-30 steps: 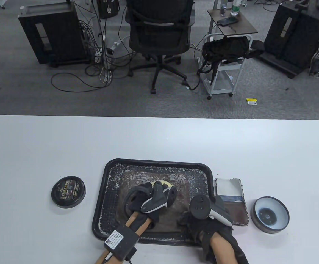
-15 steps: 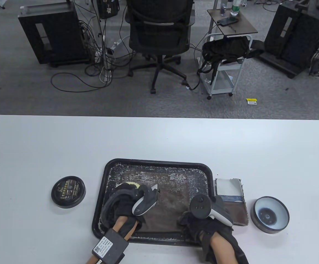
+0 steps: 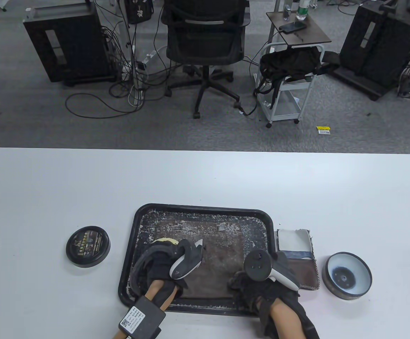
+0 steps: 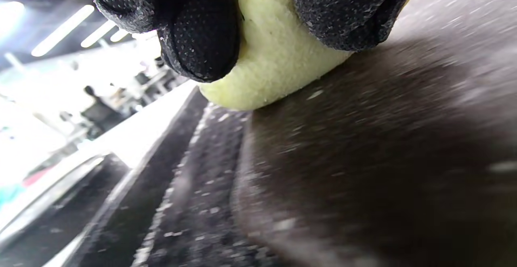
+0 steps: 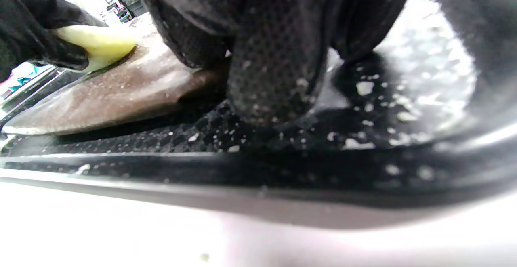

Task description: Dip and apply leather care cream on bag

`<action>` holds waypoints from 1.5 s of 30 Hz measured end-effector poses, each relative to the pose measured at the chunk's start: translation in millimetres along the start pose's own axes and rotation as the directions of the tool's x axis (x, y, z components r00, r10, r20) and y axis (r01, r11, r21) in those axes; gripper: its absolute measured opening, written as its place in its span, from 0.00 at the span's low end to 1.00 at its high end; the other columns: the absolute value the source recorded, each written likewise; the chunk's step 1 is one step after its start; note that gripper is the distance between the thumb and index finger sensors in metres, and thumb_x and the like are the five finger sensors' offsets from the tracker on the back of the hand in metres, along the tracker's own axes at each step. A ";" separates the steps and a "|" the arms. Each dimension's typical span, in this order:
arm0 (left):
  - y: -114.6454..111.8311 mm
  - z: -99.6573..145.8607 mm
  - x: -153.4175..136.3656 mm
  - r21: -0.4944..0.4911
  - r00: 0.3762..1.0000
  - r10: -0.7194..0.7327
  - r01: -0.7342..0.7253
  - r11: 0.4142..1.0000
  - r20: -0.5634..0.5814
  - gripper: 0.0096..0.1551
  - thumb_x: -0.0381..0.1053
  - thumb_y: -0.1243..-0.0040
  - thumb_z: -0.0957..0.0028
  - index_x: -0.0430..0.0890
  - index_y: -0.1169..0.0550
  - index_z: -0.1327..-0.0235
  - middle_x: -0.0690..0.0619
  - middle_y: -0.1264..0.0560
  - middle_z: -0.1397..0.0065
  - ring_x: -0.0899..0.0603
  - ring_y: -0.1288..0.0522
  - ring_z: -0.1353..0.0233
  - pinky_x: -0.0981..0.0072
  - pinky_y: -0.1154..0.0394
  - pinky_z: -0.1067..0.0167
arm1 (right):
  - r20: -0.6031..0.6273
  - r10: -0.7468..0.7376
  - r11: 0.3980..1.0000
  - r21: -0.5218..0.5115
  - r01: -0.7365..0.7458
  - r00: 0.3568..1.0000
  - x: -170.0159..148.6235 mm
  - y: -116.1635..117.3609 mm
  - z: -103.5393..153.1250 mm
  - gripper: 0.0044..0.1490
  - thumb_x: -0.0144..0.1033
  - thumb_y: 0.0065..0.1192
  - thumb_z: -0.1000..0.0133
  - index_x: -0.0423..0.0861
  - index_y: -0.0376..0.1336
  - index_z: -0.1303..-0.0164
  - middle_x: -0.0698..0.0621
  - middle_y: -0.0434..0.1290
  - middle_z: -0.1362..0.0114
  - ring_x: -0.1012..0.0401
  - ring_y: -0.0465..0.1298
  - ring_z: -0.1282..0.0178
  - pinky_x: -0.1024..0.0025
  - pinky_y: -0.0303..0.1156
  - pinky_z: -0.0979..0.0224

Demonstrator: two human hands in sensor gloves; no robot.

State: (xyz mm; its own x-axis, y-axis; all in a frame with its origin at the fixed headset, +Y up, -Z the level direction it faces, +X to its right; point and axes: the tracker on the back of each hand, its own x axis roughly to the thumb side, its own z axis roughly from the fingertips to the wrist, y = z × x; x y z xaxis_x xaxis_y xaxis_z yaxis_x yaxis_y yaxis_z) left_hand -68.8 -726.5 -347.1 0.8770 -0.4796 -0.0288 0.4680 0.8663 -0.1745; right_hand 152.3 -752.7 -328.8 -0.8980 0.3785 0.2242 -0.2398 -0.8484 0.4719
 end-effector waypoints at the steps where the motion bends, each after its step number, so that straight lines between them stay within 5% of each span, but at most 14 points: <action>1: 1.1 1.6 3.0 0.013 1.000 0.008 -0.009 1.000 0.015 0.32 0.57 0.35 0.60 0.58 0.25 0.38 0.56 0.21 0.32 0.46 0.18 0.46 0.60 0.22 0.47 | 0.001 0.001 1.000 0.000 -0.001 1.000 0.1 0.0 0.0 0.31 0.24 0.60 0.53 0.53 0.72 0.39 0.49 0.69 0.28 0.61 0.86 0.60 0.51 0.74 0.35; 15: 29.7 24.2 51.8 0.195 0.942 0.138 -0.203 0.960 0.306 0.33 0.57 0.36 0.60 0.59 0.26 0.37 0.57 0.22 0.32 0.46 0.18 0.46 0.60 0.22 0.47 | 0.017 0.001 1.000 -0.011 -0.001 1.000 3.0 0.8 -2.1 0.30 0.24 0.61 0.54 0.51 0.73 0.40 0.46 0.69 0.29 0.62 0.86 0.62 0.52 0.75 0.35; 22: 34.3 19.7 67.1 0.080 0.777 0.355 -0.459 0.885 0.520 0.33 0.57 0.36 0.59 0.63 0.29 0.36 0.60 0.27 0.28 0.45 0.21 0.42 0.59 0.24 0.44 | 0.017 -0.010 1.000 -0.004 0.010 1.000 2.8 0.7 -2.1 0.31 0.24 0.61 0.54 0.51 0.73 0.40 0.46 0.70 0.29 0.62 0.87 0.63 0.53 0.76 0.36; 26: 29.6 16.1 69.1 0.069 0.755 0.342 -0.454 0.888 0.560 0.33 0.56 0.35 0.60 0.66 0.29 0.37 0.62 0.28 0.28 0.45 0.22 0.40 0.57 0.26 0.41 | 0.003 -0.004 1.000 0.008 0.004 1.000 2.7 0.5 -1.8 0.31 0.24 0.61 0.54 0.52 0.73 0.40 0.47 0.69 0.29 0.62 0.87 0.63 0.53 0.76 0.36; 45: 3.9 29.6 32.6 0.137 0.872 0.086 -0.172 0.975 0.481 0.32 0.53 0.33 0.62 0.68 0.27 0.41 0.66 0.27 0.29 0.44 0.21 0.38 0.55 0.25 0.41 | -0.061 0.032 0.999 0.036 -0.030 0.998 5.0 -1.8 -2.2 0.31 0.24 0.60 0.53 0.56 0.72 0.39 0.51 0.69 0.29 0.62 0.87 0.65 0.53 0.78 0.39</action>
State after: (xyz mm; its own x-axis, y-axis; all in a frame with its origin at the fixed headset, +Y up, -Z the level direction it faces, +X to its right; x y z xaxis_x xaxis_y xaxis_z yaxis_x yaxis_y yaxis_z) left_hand -35.2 -734.6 -319.6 0.8576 -0.2766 0.4337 0.3205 0.9468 -0.0300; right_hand 147.4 -750.1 -330.4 -0.9260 0.3282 0.1866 -0.1997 -0.8453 0.4956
